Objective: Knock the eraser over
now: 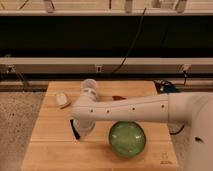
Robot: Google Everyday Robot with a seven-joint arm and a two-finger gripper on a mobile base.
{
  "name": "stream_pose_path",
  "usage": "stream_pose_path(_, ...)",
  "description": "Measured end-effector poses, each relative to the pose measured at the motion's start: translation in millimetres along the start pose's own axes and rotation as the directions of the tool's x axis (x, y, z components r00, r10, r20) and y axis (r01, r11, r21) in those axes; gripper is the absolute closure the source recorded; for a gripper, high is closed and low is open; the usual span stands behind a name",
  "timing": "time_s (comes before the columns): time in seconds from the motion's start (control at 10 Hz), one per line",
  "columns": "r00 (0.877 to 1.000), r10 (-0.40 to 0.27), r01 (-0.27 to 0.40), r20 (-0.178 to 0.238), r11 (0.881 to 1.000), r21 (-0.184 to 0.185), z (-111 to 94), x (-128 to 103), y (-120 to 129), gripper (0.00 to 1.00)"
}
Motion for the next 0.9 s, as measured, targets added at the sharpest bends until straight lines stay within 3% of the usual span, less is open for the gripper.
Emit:
stream_pose_path(0.5,0.998,-0.057,0.057,0.032,0.998,0.0,17,8,-29,0.99)
stream_pose_path(0.9,0.985,-0.154,0.151,0.073,0.988,0.043,21,-15,-81,0.99)
